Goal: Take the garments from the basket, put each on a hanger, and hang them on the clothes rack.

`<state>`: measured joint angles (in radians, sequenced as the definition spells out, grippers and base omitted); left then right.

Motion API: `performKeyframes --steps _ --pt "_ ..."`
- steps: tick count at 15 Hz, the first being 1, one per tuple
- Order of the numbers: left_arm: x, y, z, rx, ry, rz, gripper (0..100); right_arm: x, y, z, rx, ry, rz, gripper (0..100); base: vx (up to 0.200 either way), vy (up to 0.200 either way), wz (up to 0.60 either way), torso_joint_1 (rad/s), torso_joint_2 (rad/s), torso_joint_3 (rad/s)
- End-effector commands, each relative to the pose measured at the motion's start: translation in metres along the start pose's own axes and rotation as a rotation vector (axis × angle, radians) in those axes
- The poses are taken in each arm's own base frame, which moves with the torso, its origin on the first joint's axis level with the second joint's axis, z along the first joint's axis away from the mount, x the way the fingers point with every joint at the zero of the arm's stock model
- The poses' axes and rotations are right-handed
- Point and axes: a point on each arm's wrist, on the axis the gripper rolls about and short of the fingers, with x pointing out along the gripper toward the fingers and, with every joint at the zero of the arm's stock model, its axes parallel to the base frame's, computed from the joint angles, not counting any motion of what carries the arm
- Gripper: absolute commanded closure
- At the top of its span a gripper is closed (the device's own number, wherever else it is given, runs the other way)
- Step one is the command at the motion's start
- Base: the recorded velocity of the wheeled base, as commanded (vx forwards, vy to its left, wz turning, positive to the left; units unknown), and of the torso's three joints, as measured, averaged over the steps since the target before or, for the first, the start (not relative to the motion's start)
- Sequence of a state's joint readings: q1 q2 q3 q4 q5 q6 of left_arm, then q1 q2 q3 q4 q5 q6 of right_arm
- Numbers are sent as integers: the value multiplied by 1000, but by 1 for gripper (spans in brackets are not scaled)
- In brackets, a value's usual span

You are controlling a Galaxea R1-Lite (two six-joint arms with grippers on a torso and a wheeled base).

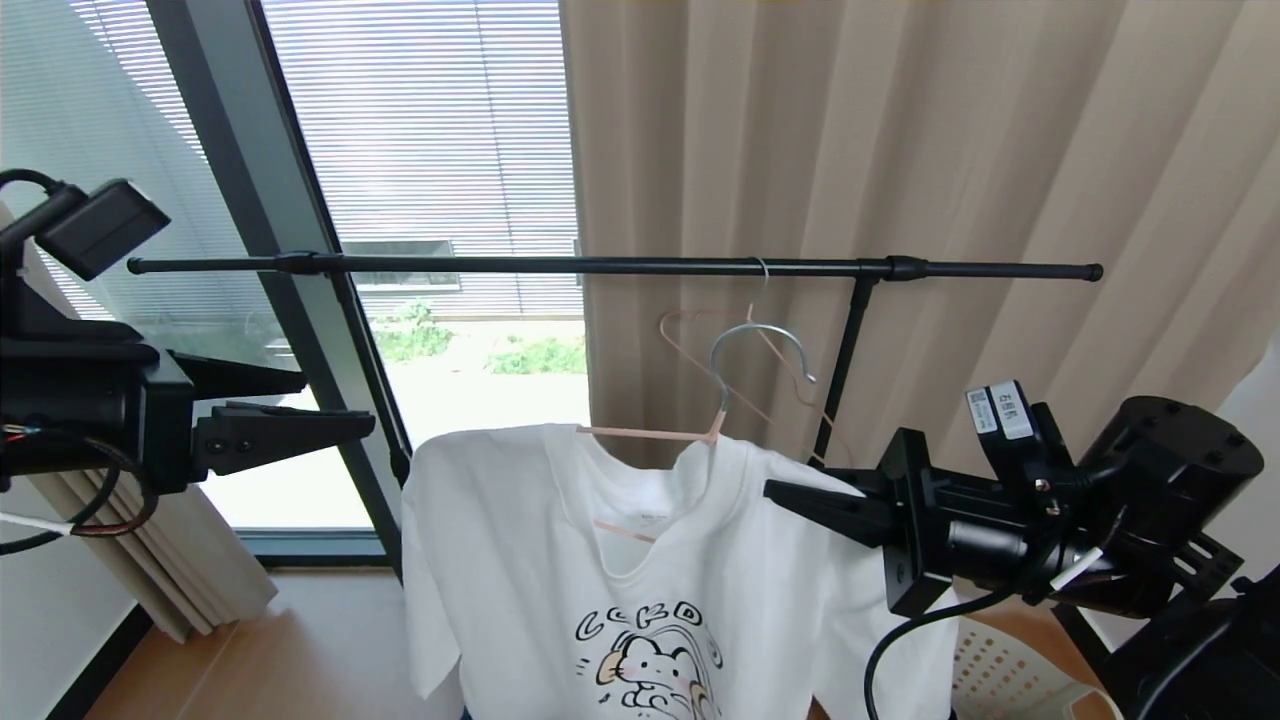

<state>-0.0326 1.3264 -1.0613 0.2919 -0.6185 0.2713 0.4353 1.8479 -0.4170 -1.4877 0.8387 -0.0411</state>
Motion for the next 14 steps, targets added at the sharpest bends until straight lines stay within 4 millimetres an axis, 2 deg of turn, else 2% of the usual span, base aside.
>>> performKeyframes --steps 1,6,9,14 --pt "-9 -13 7 113 -18 -27 0 0 1 -4 12 11 4 100 0 0 0 0 0 0" --pt "-1 -36 14 353 44 -201 0 3 12 -10 5 30 42 100 0 0 0 0 0 0" --pt "13 -30 13 488 15 -302 0 4 18 -11 2 35 63 100 0 0 0 0 0 0" --pt "28 -35 11 552 38 -401 0 5 20 -12 6 40 71 100 0 0 0 0 0 0"
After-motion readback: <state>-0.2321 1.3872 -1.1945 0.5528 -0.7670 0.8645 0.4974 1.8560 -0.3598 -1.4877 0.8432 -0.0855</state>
